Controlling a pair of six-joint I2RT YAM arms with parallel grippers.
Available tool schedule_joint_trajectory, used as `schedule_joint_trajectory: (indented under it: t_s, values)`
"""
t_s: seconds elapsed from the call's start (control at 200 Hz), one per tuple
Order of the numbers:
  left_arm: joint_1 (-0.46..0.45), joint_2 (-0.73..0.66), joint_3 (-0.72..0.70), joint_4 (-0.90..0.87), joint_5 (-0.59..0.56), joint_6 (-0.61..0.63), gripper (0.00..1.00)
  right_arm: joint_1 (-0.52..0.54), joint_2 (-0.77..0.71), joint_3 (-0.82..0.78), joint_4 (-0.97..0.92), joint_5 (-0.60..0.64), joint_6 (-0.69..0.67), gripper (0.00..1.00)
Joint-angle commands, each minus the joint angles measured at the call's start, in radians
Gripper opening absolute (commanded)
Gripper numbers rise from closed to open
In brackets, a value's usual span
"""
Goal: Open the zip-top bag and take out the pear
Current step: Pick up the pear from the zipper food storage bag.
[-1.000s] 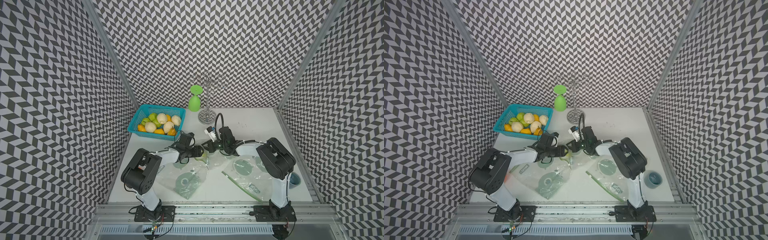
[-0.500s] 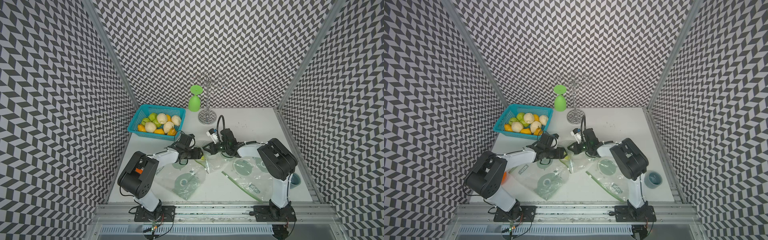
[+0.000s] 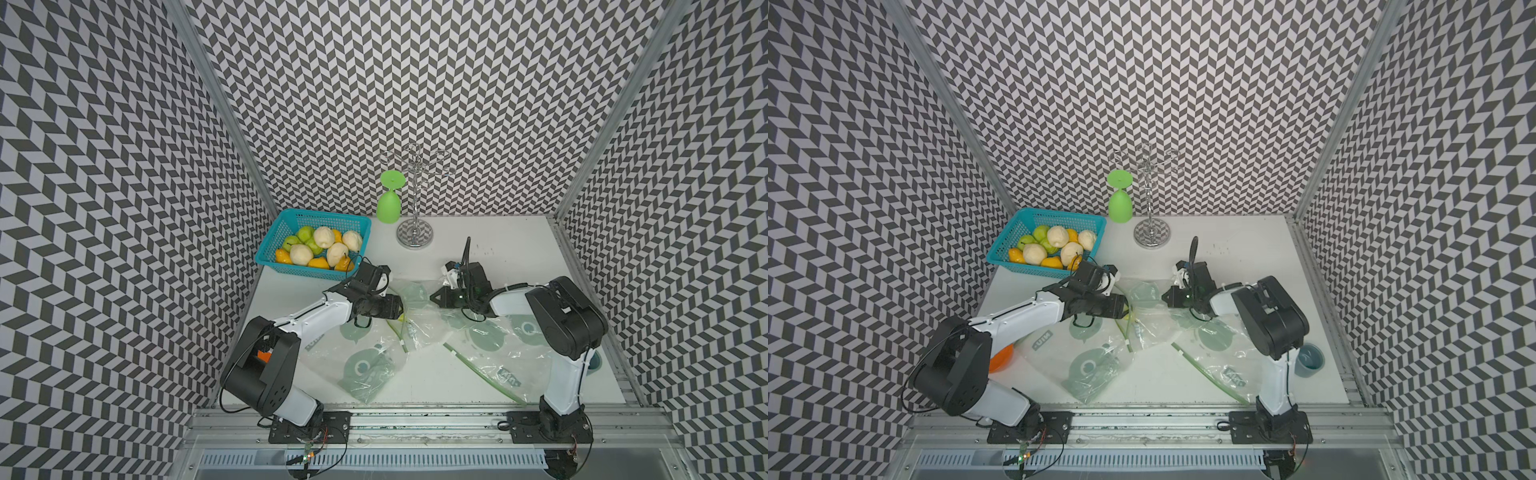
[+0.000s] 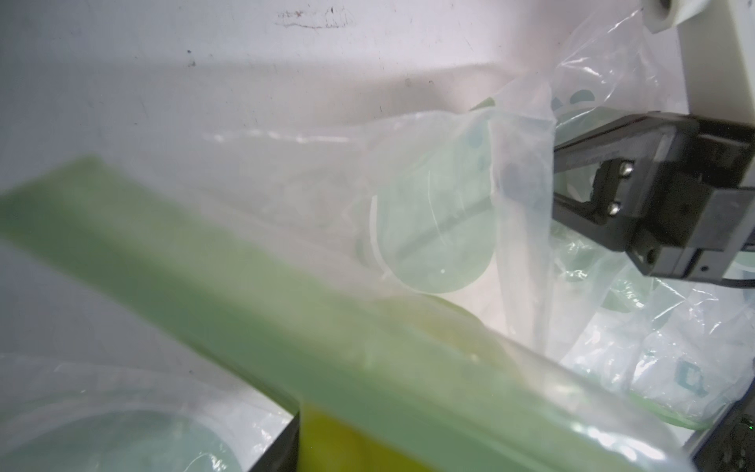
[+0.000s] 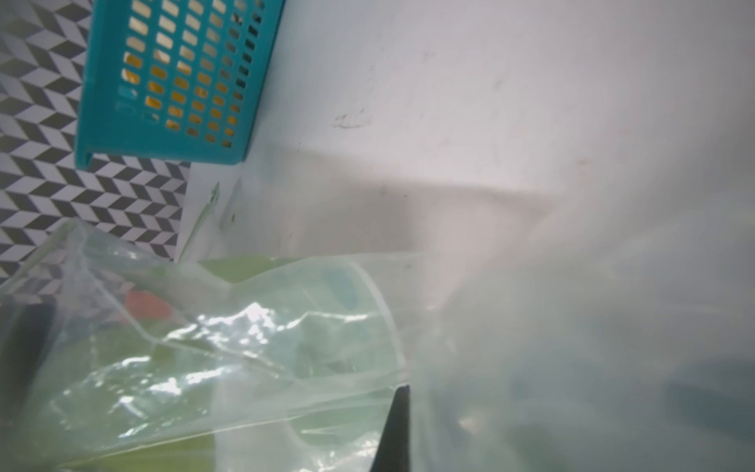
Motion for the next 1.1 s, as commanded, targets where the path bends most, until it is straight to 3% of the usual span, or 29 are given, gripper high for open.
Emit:
schedule_joint_trajectory:
  t_s: [0.0,0.3,0.506,0.681,0.801,1.047,1.097]
  values:
    - [-0.001,-0.039,0.045,-0.088,-0.057,0.039,0.47,-0.062,0.006,-0.068,-0.139,0.217,0.05,0.0]
    - [-0.055,0.102,0.06,-0.073,-0.139,0.038,0.55,-0.1,-0.026,-0.081,-0.126,0.211,0.049,0.0]
    - [-0.079,0.137,0.062,-0.075,-0.215,0.028,0.85,-0.1,-0.022,-0.075,-0.132,0.202,0.036,0.0]
    - [-0.076,0.09,0.047,-0.103,-0.28,0.026,0.91,-0.101,-0.016,-0.064,-0.137,0.197,0.031,0.0]
    - [-0.071,0.067,0.038,-0.11,-0.315,0.016,0.89,-0.102,-0.012,-0.055,-0.14,0.193,0.029,0.0]
    - [-0.062,0.012,0.013,-0.094,-0.276,0.003,0.58,-0.105,-0.007,-0.052,-0.146,0.19,0.022,0.0]
    - [-0.06,0.001,0.007,-0.084,-0.259,0.005,0.56,-0.105,-0.003,-0.05,-0.146,0.186,0.021,0.0]
